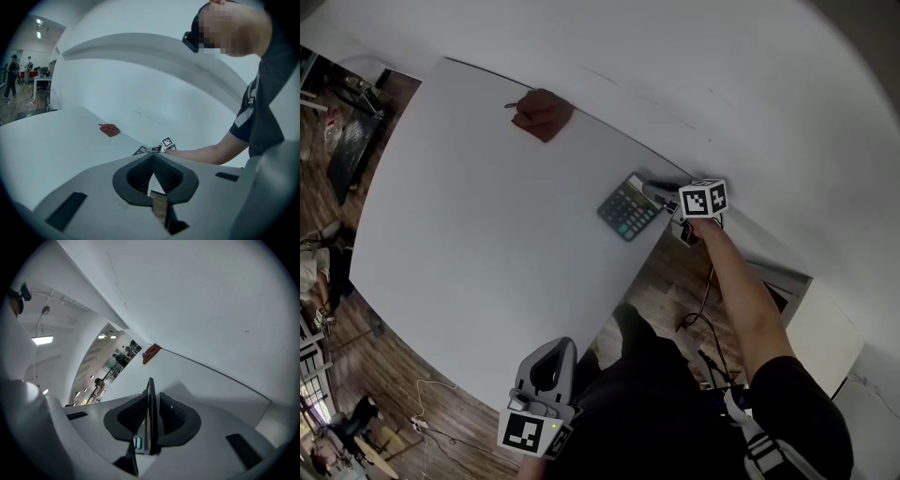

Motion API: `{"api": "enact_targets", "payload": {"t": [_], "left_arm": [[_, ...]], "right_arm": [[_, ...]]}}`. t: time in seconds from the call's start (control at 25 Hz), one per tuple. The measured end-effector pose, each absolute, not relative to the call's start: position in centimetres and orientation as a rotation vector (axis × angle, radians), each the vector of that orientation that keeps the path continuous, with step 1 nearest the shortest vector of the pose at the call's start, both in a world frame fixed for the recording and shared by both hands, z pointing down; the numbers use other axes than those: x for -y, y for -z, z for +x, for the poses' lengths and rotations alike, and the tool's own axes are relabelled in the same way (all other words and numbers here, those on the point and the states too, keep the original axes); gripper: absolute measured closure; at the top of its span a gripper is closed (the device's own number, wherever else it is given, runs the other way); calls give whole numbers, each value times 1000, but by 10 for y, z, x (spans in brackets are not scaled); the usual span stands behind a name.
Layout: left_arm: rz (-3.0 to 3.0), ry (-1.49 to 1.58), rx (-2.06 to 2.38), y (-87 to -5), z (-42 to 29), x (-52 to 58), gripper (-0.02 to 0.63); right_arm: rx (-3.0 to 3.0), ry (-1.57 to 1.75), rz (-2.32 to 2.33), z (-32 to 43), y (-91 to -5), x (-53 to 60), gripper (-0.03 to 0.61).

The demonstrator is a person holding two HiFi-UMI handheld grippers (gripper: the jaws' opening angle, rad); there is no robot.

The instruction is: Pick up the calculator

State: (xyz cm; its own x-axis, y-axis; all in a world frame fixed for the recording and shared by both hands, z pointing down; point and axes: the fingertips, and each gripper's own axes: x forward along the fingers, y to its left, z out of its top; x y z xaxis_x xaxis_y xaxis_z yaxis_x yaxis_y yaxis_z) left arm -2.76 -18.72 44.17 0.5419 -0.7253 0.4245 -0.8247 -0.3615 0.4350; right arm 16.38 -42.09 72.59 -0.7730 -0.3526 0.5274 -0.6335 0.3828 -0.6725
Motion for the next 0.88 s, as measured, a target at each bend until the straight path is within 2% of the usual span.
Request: {"api": "enact_targets", "payload": {"t": [0.28, 0.6, 0.88], "left_arm": [[2162, -245, 1211, -445, -29, 183, 607], [2163, -265, 1210, -452, -32, 180, 607], [2209, -214, 1192, -444, -25, 180, 607]], "right_arm": [[2383, -1474, 819, 162, -723, 416, 531], [2428, -1523, 806, 158, -710, 409, 532], [2521, -1540, 834, 146, -664, 394, 532]]}}
